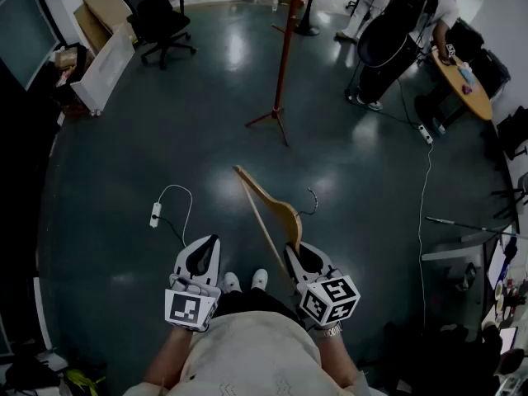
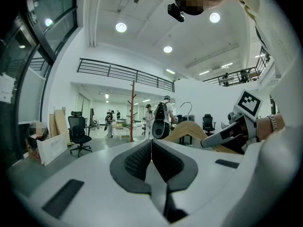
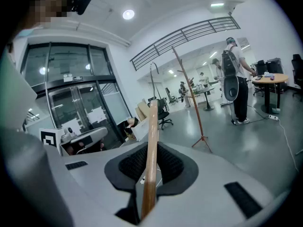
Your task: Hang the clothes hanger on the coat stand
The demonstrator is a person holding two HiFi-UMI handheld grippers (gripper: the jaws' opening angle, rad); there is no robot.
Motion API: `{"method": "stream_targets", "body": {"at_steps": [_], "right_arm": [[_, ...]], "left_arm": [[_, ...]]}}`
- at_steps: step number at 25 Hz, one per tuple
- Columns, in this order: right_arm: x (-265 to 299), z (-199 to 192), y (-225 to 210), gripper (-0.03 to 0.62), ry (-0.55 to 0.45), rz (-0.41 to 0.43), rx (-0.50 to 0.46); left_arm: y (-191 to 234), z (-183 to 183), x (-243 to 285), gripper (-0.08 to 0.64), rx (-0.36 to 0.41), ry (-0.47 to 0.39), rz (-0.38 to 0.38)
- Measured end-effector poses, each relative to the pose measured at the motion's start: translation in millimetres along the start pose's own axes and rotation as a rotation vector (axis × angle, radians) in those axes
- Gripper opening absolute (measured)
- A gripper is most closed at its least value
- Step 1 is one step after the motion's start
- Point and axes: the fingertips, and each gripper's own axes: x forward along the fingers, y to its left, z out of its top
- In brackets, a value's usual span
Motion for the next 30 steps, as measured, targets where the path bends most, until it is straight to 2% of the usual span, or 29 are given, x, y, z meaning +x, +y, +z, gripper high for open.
{"method": "stream_targets", "body": {"at_steps": [5,11,18,27,30], "right_arm": [[-16,4,-20,0.069,-0.005,-0.024,-0.012],[-23,5,-37,0.069,0.009,-0.028,-0.009],[6,9,-50,0.069,0.041,-0.050,-0.019],[68,31,-61,0.069,0.058,-0.058,-0.025],[89,37,-65,0.069,0.064,-0.055,-0.008]], "left_arm": [[-17,11,12,0.014,-0.004,-0.041,-0.003],[-38,0,20,0.014,-0.041,-0.025,0.003],[-10,-15,38,0.014,-0.050,-0.009,0.010],[39,-9,94,0.014,-0.067,-0.012,0.016],[52,-3,115,0.014,-0.098,-0.058,0.010]]}}
